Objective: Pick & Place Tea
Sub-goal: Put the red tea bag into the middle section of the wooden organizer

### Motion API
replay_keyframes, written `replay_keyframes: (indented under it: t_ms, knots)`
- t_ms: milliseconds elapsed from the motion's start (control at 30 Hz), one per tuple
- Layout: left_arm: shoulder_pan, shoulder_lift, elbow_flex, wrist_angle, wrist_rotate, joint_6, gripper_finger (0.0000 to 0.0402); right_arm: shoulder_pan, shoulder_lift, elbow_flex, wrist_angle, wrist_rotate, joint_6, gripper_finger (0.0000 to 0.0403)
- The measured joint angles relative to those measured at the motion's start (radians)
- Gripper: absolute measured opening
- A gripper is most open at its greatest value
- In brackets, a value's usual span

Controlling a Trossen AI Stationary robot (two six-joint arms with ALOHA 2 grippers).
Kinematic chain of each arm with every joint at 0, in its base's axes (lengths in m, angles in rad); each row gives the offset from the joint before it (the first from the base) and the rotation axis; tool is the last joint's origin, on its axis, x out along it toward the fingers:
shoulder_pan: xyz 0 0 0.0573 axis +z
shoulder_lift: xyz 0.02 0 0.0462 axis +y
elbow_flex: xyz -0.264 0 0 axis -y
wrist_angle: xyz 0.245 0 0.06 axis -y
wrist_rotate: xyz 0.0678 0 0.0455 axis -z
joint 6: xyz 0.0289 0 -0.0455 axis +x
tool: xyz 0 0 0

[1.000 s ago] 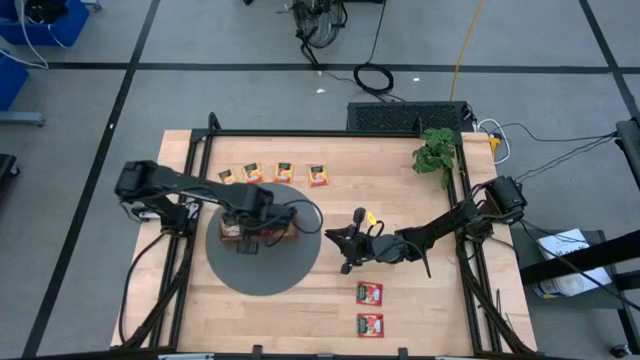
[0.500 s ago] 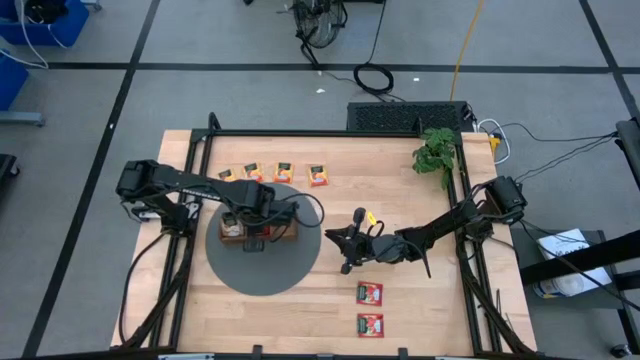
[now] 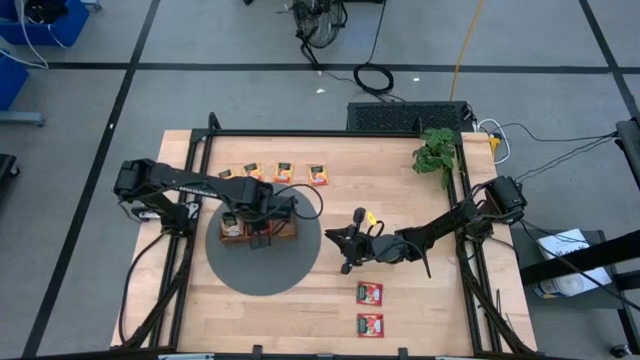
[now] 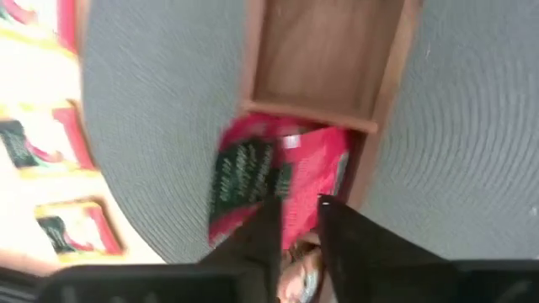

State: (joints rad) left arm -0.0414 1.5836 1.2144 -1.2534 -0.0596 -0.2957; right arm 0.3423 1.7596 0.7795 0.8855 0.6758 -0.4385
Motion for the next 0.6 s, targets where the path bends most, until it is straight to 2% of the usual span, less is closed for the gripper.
replay_keyframes:
  t_ms: [267,500,600]
  knots:
    - [-0.001,-0.086,0.005,0.049,-0.001,0.006,0.0192,0.000,0.000,0.000,-0.010,0.005,-0.021,0.0018]
    - [-0.074,-0.317,0.005,0.393,-0.045,0.193,0.0241,0.045,-0.038,0.000,-0.049,0.017,0.014,0.0021]
    - [-0.105,-0.427,-0.012,0.521,-0.050,0.292,0.0247,0.097,-0.102,0.000,-0.111,0.101,0.093,0.0026]
